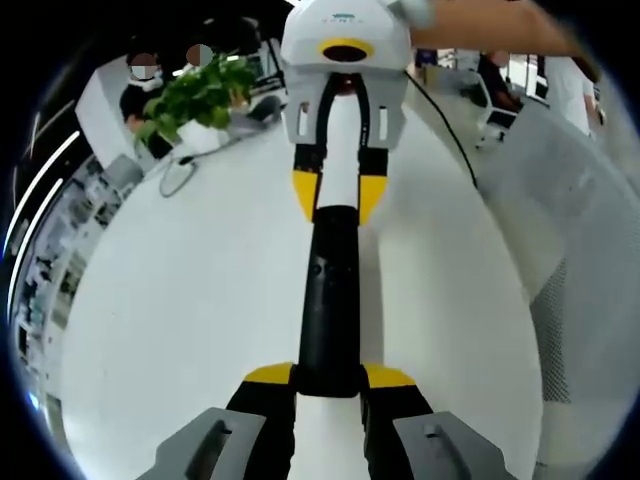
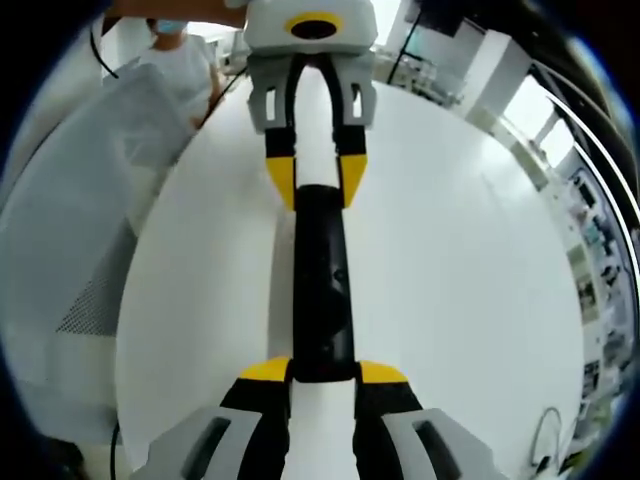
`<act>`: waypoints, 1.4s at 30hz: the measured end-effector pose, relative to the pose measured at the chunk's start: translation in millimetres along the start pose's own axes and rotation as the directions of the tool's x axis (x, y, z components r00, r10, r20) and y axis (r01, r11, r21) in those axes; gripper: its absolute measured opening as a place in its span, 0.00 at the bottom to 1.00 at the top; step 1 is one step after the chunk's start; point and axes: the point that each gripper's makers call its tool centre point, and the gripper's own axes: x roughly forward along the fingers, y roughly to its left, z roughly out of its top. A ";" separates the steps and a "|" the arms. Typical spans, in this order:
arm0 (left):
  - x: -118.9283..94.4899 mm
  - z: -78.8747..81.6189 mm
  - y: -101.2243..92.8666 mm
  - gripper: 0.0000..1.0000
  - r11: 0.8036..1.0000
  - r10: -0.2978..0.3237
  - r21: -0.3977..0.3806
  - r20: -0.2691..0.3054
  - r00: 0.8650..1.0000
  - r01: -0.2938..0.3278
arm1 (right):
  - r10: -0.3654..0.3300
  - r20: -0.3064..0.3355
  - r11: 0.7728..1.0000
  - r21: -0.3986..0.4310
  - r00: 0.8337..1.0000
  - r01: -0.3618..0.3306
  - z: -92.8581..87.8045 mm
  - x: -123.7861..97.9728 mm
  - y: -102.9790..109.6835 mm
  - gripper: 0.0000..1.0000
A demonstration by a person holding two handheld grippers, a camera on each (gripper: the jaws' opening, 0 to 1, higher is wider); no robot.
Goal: Press the specified remote control buttons in sequence, fully releasing each button before pressing the next.
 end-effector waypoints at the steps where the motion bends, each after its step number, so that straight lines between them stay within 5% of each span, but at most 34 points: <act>1: 0.8 -1.1 3.4 0.23 1.000 0.001 0.000 0.000 1.000 -0.001 | -0.001 0.000 1.000 0.000 1.000 0.001 -0.5 0.4 -2.1 0.20; 22: 19.8 -5.8 57.9 0.23 1.000 0.015 0.010 0.000 1.000 -0.015 | -0.029 0.003 1.000 0.012 1.000 0.028 -11.3 15.4 -54.1 0.20; 42: 25.7 -18.9 87.9 0.23 0.999 0.031 0.020 -0.040 0.999 -0.030 | -0.050 0.007 0.999 -0.001 0.999 0.050 -8.4 32.8 -86.6 0.20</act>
